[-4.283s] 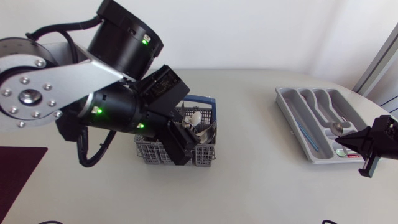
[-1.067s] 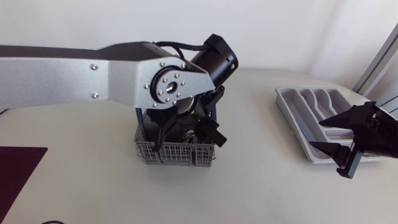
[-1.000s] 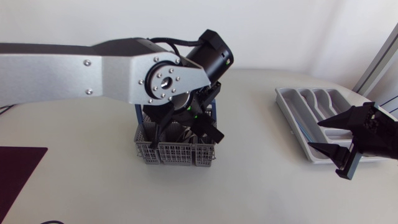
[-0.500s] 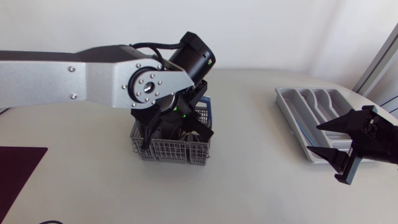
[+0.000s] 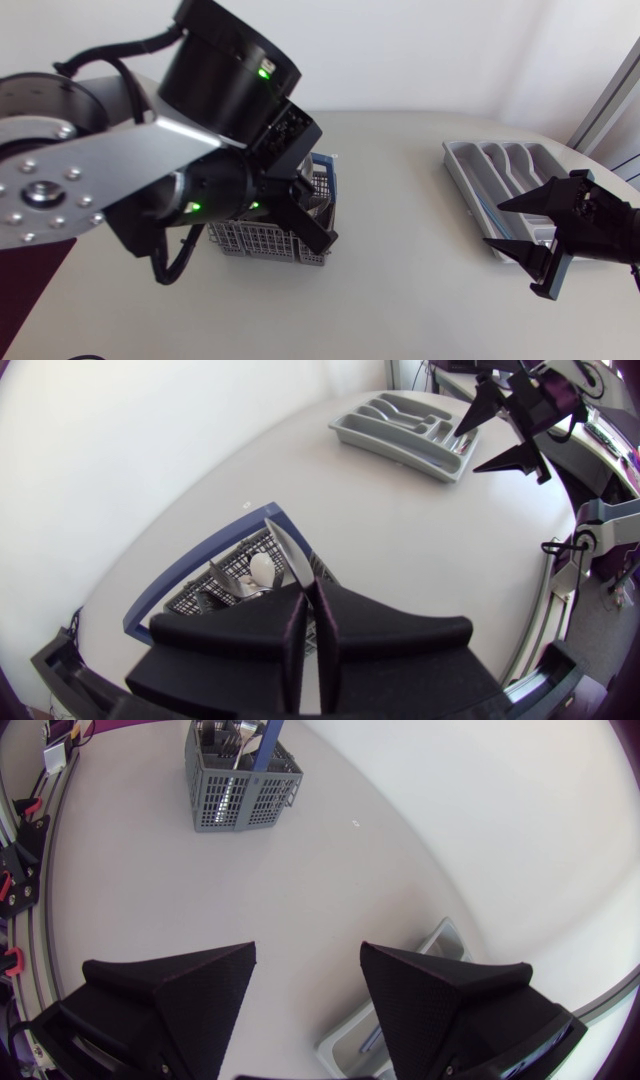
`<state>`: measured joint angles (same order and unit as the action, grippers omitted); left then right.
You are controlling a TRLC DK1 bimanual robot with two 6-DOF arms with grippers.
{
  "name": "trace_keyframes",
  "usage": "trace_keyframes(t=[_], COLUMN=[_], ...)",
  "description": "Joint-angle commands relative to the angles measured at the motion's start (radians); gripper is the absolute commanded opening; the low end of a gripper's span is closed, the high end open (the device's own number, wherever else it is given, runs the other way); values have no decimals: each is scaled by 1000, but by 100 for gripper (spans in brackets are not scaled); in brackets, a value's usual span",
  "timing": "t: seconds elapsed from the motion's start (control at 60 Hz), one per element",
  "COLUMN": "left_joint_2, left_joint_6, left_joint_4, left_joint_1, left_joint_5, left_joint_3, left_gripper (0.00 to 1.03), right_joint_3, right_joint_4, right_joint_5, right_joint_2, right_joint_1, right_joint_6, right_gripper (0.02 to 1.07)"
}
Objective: Sort the cutlery from the basket into the organizer compartments.
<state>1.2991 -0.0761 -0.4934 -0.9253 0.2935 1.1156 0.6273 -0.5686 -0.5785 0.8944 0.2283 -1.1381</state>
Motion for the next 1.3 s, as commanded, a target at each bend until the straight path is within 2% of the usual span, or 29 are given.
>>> trace_keyframes(t=[0.0, 0.2, 0.4, 0.683, 0.817, 0.967, 1.15, 1.283], left_joint_2=[-57, -129, -153, -63, -23, 6, 12, 12], left_joint_6=[-11, -7, 22, 72, 88, 98, 95, 95], left_joint_4=[-20, -53, -56, -48, -43, -27, -11, -10], left_joint_1=[-1, 23, 152, 250, 246, 226, 184, 171], left_joint_5=[-34, -197, -513, -841, -933, -993, -1016, -1039], left_joint_3=[52, 124, 148, 179, 196, 196, 179, 181], left_gripper=[3, 3, 3, 3, 3, 3, 3, 3], right_joint_3=[28, 127, 221, 256, 259, 259, 262, 267], right_joint_4=[-37, -129, -157, -159, -139, -99, -42, -20], right_joint_5=[-4, -40, -144, -208, -230, -235, -245, -256], right_joint_2=[-29, -61, -54, -49, -48, -22, 3, 35], right_joint_1=[-37, -147, -184, -343, -437, -541, -600, -633], right_joint_6=[58, 163, 270, 397, 462, 537, 597, 621], right_gripper=[78, 78, 78, 78, 78, 77, 64, 64])
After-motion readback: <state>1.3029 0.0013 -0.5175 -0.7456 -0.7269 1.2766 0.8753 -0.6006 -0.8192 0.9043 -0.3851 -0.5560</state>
